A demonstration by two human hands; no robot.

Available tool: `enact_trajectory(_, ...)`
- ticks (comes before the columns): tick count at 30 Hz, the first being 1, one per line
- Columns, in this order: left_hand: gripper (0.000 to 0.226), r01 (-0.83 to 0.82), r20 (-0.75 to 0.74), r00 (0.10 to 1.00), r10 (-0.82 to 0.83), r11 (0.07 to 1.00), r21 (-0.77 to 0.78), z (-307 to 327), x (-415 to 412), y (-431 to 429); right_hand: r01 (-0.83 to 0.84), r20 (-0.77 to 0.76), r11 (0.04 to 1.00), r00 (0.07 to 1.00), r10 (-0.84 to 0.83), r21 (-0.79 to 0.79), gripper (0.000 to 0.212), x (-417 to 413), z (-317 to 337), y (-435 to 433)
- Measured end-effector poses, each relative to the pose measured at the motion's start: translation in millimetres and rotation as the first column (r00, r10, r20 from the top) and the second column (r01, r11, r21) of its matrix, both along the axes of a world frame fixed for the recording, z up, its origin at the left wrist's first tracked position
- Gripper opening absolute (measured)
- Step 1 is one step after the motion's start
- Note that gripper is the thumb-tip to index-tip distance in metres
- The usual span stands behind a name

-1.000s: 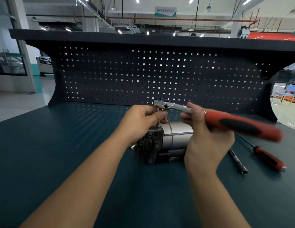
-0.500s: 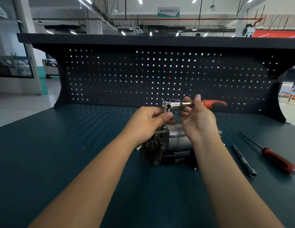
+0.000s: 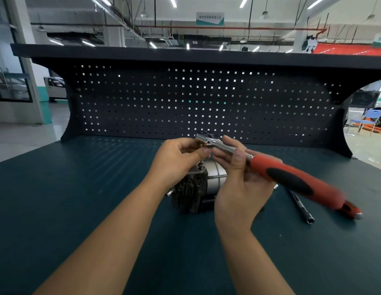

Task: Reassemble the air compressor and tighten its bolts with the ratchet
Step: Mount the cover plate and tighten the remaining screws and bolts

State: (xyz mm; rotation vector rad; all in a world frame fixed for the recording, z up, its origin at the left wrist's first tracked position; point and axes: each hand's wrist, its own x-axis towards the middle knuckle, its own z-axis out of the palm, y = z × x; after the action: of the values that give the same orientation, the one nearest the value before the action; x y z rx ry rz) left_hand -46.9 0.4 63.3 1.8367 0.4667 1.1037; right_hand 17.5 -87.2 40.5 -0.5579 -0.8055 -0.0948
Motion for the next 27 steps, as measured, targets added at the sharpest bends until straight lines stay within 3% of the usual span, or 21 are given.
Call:
enact_trajectory(2,0.012,-0.016,0.013,1.0,0.016,1.0,-0.015,1,1,-1,0.05,0.043,0.999,0.998,-0.05,0.008,0.045,-2,-4,-1)
enact_trajectory(5,0.029,-0.041,0.024,0.999,0.042,0.998,-0.045,1,3,1,0.042,0.098,0.999,0.994,-0.043,0.005,0.031,-2,-13,-1)
enact_trajectory(7,0.019,-0.051,0.02,0.998,0.052,0.997,-0.056,2,4,2,0.043,0.144,0.999,0.988,-0.046,0.027,0.035,1,-16,2)
enact_trajectory(10,0.009,-0.066,0.008,0.998,0.066,0.997,-0.036,2,6,4,0.006,0.345,0.993,0.937,-0.045,0.114,0.017,10,-18,4)
enact_trajectory(12,0.014,-0.083,0.004,0.997,0.083,0.996,-0.023,2,7,3,0.004,0.438,0.995,0.898,-0.05,0.103,0.021,18,-18,5)
enact_trajectory(15,0.008,-0.079,0.0,0.997,0.079,0.996,-0.029,2,8,5,0.073,0.424,0.997,0.904,-0.057,-0.021,0.04,28,-11,6)
enact_trajectory(17,0.008,-0.092,0.003,0.996,0.092,0.996,-0.01,1,9,6,0.122,0.324,0.991,0.941,-0.1,-0.048,0.029,33,-2,11)
enact_trajectory(19,0.009,-0.11,-0.013,0.994,0.11,0.994,0.013,1,9,7,0.006,0.121,1.0,0.993,-0.003,-0.026,0.013,36,8,16)
enact_trajectory(21,0.014,-0.127,-0.029,0.991,0.128,0.991,0.037,0,9,8,-0.162,-0.076,0.986,0.984,0.158,-0.042,0.012,43,17,24)
enact_trajectory(23,0.015,-0.126,-0.035,0.991,0.129,0.99,0.061,0,9,9,-0.454,-0.368,0.887,0.842,0.395,-0.085,0.019,58,28,39)
enact_trajectory(25,0.013,-0.114,-0.044,0.992,0.119,0.988,0.103,0,8,10,-0.731,-0.607,0.676,0.579,0.545,-0.09,0.026,68,38,51)
enact_trajectory(26,0.012,-0.104,-0.048,0.993,0.111,0.987,0.124,0,8,10,-0.808,-0.661,0.583,0.482,0.575,-0.082,0.027,70,40,56)
enact_trajectory(27,0.01,-0.086,-0.049,0.994,0.093,0.987,0.133,0,7,10,-0.834,-0.67,0.543,0.459,0.584,-0.098,0.025,70,38,58)
